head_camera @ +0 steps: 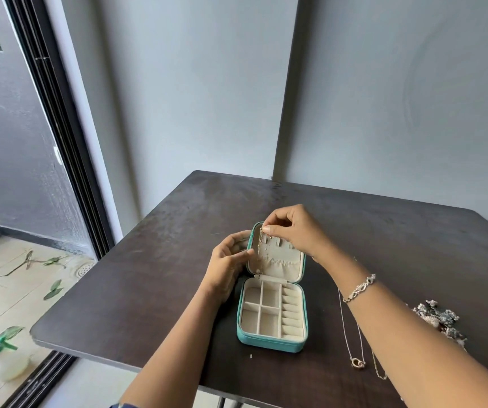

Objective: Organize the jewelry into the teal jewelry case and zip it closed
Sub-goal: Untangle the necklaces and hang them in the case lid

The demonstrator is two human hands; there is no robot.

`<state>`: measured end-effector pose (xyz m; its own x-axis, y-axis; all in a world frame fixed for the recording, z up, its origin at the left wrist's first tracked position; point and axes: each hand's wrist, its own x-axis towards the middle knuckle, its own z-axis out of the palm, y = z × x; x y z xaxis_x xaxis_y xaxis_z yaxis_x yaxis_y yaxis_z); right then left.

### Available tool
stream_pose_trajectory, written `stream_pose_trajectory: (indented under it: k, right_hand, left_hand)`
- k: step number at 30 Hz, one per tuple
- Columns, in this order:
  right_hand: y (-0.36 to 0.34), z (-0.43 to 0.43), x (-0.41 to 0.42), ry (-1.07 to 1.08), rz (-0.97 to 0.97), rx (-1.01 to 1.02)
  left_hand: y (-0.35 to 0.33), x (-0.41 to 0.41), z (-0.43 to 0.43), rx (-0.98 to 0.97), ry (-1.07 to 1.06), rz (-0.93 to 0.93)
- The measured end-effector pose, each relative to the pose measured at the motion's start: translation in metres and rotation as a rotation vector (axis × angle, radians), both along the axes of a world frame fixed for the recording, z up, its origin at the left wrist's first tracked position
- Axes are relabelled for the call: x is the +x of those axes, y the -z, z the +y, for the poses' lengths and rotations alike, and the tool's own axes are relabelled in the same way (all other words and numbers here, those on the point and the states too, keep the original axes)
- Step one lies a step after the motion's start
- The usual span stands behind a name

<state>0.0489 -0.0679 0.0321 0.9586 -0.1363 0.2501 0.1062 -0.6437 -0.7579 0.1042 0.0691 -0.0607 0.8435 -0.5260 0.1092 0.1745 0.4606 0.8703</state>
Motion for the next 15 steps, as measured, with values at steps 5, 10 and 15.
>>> stream_pose_trajectory:
  k: [5,10,15]
  right_hand:
    - [0.011,-0.003,0.008,0.059,-0.090,-0.188]
    - [0.021,-0.004,0.015,0.132,-0.191,-0.431]
    - [0.031,-0.003,0.016,0.144,-0.376,-0.677]
  left_hand:
    - [0.000,-0.001,-0.001,-0.011,0.004,0.001]
    - [0.001,0.000,0.000,0.000,-0.007,0.004]
    - [0.003,0.002,-0.002,-0.004,0.000,0.009]
